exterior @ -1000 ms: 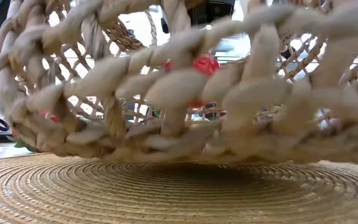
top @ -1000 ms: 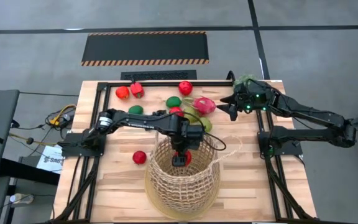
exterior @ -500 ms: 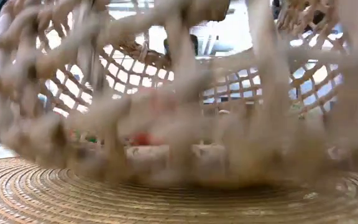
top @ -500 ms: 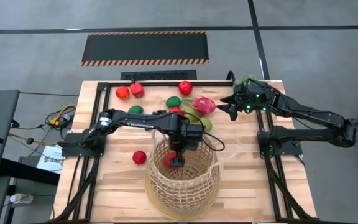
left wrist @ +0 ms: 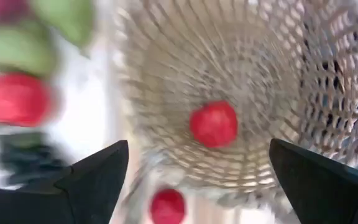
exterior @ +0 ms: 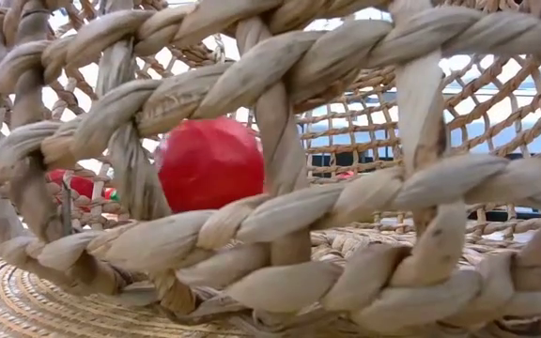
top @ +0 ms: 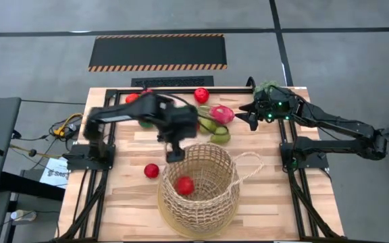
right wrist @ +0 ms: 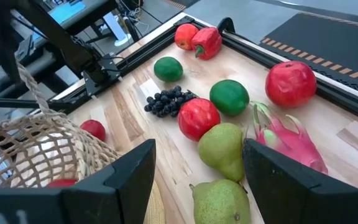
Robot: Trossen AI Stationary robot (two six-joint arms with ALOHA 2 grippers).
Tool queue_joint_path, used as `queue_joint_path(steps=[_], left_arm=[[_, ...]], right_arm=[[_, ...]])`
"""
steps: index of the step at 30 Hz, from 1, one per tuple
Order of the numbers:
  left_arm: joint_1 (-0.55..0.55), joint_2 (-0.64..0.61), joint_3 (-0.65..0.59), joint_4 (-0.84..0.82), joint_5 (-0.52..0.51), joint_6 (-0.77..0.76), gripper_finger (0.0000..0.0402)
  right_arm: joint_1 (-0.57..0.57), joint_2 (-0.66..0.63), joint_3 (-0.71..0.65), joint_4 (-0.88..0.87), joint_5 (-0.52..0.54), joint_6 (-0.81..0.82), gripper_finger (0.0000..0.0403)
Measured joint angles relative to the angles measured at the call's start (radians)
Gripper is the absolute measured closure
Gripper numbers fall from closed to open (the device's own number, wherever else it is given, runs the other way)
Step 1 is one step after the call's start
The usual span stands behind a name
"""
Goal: Build produce basket
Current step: Put the apple into the basket
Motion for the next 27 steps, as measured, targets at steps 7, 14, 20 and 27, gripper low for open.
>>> queue_joint_path(steps=[7, 14, 20, 27], left_arm=[[-0.046, -0.19, -0.13, 0.003, -0.152, -0.086, 0.0029], [-0.079, -0.439, -0.567, 0.033, -0.173, -0.221, 0.0029], [-0.099, -0.615, -0.933, 0.175, -0.136, -0.303, 0.0029], [-0.1, -0.765, -1.033, 0.55, -0.008, -0.46, 0.0029]], right_arm=[[0.0, 0.0, 0.0, -0.004, 0.0, 0.023, 0.0143], [0.0, 0.0, 0.0, -0.004, 0.0, 0.036, 0.0143], [0.0, 0.0, 0.0, 0.0, 0.0, 0.047, 0.0143], [0.0, 0.0, 0.0, -0.001, 0.0, 0.063, 0.0143]])
